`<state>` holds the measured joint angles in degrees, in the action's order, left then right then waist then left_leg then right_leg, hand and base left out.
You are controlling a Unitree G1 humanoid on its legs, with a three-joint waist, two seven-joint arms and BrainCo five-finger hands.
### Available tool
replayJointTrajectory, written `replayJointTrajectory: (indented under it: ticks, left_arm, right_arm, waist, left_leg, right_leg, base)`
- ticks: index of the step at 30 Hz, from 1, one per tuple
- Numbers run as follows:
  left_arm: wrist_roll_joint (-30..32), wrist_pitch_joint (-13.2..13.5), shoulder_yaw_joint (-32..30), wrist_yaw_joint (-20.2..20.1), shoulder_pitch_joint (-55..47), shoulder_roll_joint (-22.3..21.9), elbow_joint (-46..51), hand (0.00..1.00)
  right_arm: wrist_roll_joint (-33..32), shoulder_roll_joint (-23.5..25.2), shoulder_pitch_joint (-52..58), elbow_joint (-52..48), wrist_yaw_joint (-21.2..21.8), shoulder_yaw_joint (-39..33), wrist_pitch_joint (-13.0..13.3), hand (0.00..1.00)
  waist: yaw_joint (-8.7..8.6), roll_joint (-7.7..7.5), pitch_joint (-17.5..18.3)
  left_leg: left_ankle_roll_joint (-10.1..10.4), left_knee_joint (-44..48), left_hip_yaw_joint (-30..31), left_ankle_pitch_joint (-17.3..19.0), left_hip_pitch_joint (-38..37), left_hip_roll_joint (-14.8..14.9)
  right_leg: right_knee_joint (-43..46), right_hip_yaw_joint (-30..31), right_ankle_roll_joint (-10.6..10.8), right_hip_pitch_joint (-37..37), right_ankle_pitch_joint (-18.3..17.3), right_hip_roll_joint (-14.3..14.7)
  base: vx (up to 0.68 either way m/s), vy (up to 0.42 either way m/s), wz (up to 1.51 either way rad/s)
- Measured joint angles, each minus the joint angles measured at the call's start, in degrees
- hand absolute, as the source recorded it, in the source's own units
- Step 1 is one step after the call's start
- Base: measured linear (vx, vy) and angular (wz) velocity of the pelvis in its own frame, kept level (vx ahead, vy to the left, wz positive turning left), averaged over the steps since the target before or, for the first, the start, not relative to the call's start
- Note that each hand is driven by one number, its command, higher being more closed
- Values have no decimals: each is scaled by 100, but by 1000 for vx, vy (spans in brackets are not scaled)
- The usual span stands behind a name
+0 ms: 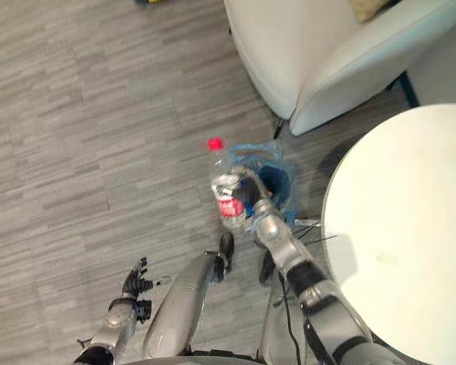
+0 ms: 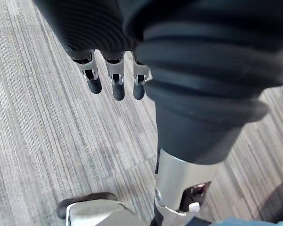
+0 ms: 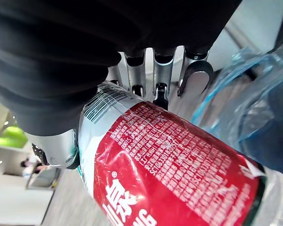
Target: Gather rubbish on tea table into small bin, then transfer packed bag to large trash can.
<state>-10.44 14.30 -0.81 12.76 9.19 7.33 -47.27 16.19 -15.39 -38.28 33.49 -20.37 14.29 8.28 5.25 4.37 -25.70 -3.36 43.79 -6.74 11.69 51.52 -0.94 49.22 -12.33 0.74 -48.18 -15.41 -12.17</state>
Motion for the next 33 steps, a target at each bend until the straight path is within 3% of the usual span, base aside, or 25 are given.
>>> replayJointTrajectory:
  ticks: [5,12,13,20,24,29,33]
  left_arm:
    - [-197,70,-234,55,365,-295,902,0]
    - [-367,137,-379,130,483,-262,1262,0]
    - [-369,137,-377,129,483,-262,1311,0]
    - [-372,145,-326,103,485,-222,1402,0]
    - [-371,145,-325,102,481,-196,1398,0]
    - [-367,135,-329,112,454,-156,1399,0]
    - [-348,126,-348,125,428,-147,1387,0]
  right_arm:
    - [-66,-449,-911,-306,-499,-268,-103,100]
    - [-415,-611,-1589,2,-558,-218,-143,100]
    - [-466,-631,-1675,154,-556,-196,-155,0]
    - [-715,-761,-1931,820,-440,-13,-254,0]
    - [-704,-777,-1948,659,-464,-20,-227,0]
    - [-43,-821,-1175,-918,-603,-6,-187,0]
    - [556,-807,-653,-1264,-693,-5,-181,0]
  waist:
    - [29,-5,-232]
    - [51,-8,-234]
    - [52,-9,-233]
    - [49,-11,-233]
    - [21,-21,-226]
    - [5,-86,-192]
    - [-27,-97,-187]
  left_leg:
    - [-114,821,-359,78,1441,320]
    - [-209,1424,-450,138,2561,404]
    - [-216,1466,-451,142,2658,406]
    - [-215,1646,-471,142,3008,466]
    - [-215,1660,-465,142,3007,500]
    - [-215,1677,-464,142,2970,593]
    - [-214,1642,-464,142,2789,612]
  right_leg:
    - [839,109,-18,-1457,-67,-121]
    - [1449,205,-21,-2604,-171,-226]
    - [1497,208,-29,-2698,-180,-238]
    - [1694,192,-81,-3045,-240,-274]
    - [1718,172,-97,-3046,-248,-263]
    - [1691,142,-139,-3000,-230,-188]
    - [1645,135,-143,-2818,-227,-167]
  base:
    - [-173,-27,5]
    - [-105,7,0]
    - [-105,2,1]
    - [-96,-7,0]
    - [-98,-16,-1]
    - [-94,-12,-6]
    - [-77,-6,-2]
